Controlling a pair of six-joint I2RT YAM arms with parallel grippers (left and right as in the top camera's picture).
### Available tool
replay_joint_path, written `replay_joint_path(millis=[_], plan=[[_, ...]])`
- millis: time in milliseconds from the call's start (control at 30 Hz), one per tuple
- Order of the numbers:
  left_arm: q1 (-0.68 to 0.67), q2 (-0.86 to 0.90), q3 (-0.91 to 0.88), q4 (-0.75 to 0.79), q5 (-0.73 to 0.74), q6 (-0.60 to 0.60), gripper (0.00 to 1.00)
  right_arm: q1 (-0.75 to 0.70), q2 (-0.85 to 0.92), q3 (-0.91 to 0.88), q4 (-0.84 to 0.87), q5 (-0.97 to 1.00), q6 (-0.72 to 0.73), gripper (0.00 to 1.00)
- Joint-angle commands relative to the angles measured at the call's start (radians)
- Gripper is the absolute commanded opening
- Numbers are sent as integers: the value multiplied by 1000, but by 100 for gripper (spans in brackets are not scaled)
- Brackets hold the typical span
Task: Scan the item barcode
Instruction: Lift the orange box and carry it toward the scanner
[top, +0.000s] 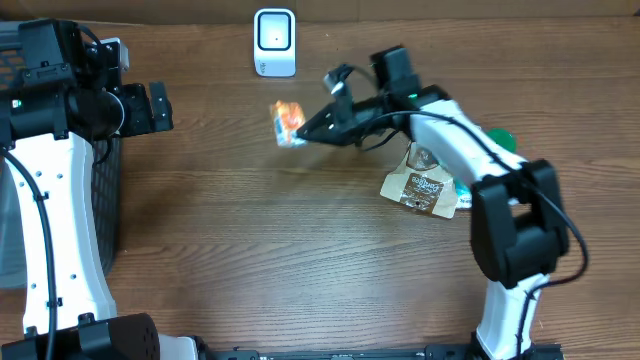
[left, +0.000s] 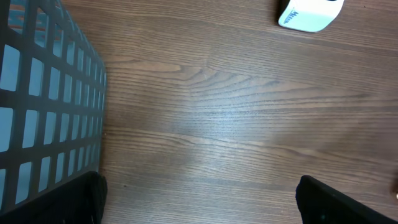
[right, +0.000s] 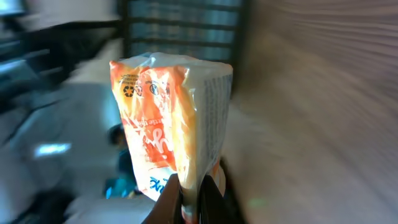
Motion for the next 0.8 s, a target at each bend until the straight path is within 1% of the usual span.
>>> replay_joint_path(millis=[0,67,267,533,767], plan=[[-1,5,25,1,-3,16,99,-23,-39,13,4,-217,1,4],[-1,5,25,1,-3,16,99,-39,-39,13,0,-251,8,4],[-1,5,25,1,-3,16,99,-72,-39,13,-4,-251,77,4],[-1,5,25,1,-3,16,100,-83,-39,13,-4,-251,132,4],[-1,5,25,1,-3,16,100,-83,-39,13,-4,-251,131,4]])
